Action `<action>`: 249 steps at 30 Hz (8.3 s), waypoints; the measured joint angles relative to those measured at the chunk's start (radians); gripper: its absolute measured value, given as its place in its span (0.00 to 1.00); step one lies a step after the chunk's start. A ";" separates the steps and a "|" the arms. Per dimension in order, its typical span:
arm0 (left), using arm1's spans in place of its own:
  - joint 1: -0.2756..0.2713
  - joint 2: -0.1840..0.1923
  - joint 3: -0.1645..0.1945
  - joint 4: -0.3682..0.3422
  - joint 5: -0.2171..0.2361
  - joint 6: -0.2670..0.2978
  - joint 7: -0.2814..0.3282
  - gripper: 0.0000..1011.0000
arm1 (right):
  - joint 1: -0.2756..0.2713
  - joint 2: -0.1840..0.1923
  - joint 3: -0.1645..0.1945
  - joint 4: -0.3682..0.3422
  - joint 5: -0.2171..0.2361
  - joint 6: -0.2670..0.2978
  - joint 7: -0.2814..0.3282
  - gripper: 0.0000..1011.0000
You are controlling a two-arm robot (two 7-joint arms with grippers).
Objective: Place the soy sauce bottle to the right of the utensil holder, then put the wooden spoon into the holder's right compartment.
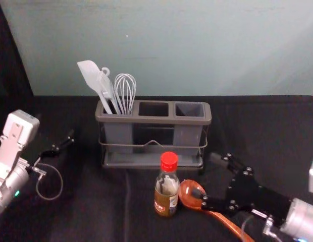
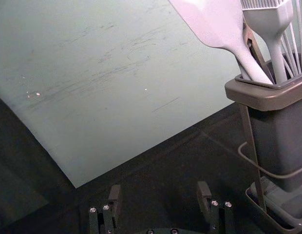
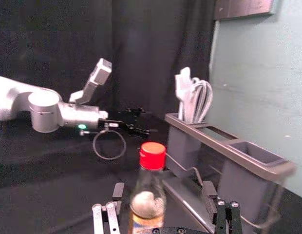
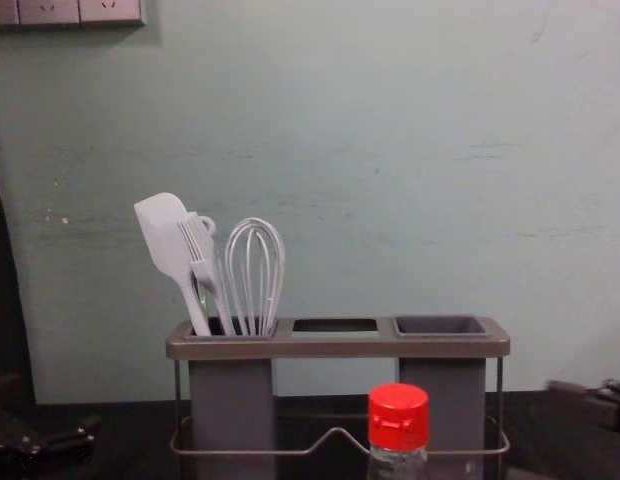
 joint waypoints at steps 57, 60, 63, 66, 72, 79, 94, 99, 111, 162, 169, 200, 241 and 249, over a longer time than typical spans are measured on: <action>0.000 0.000 0.000 0.000 0.000 0.000 0.000 1.00 | 0.199 -0.196 -0.082 0.130 -0.026 0.198 0.090 0.87; 0.000 0.000 0.000 0.000 0.000 0.000 0.000 1.00 | 0.198 -0.195 -0.082 0.130 -0.025 0.198 0.090 0.78; 0.000 0.000 0.000 0.000 0.000 0.000 0.000 1.00 | 0.198 -0.195 -0.082 0.130 -0.025 0.198 0.090 0.71; 0.000 0.000 0.000 0.000 0.000 0.000 0.000 1.00 | 0.198 -0.195 -0.082 0.130 -0.025 0.198 0.090 0.63; 0.000 0.000 0.000 0.000 0.000 0.000 0.000 1.00 | 0.198 -0.195 -0.082 0.130 -0.025 0.197 0.090 0.41; 0.000 0.000 0.000 0.000 0.000 0.000 0.000 1.00 | 0.198 -0.195 -0.082 0.130 -0.025 0.197 0.090 0.38; 0.000 0.000 0.000 0.000 0.000 0.000 0.000 1.00 | 0.126 -0.143 -0.022 0.026 0.013 0.197 0.063 0.38; 0.000 0.000 0.000 0.000 0.000 0.000 0.000 1.00 | 0.041 -0.089 0.043 -0.047 0.044 0.186 0.037 0.38; 0.000 0.000 0.000 0.000 0.000 0.000 0.000 1.00 | -0.110 -0.016 0.228 -0.086 0.090 0.141 -0.018 0.38; 0.000 0.000 0.000 0.000 0.000 0.000 0.000 1.00 | 0.383 -0.245 0.108 0.422 -0.022 0.212 0.015 0.38; 0.000 0.000 0.000 0.000 0.000 0.000 0.000 1.00 | 0.407 -0.266 0.095 0.461 -0.039 0.203 0.018 0.38; 0.000 0.000 0.000 0.000 0.000 0.000 0.000 1.00 | 0.410 -0.300 0.090 0.504 -0.086 0.171 0.020 0.38; 0.000 0.000 0.000 0.000 0.000 0.000 0.000 1.00 | 0.378 -0.286 0.103 0.470 -0.071 0.178 0.022 0.38; 0.000 0.000 0.000 0.000 0.000 0.000 0.000 1.00 | 0.376 -0.284 0.106 0.471 -0.072 0.179 0.018 0.38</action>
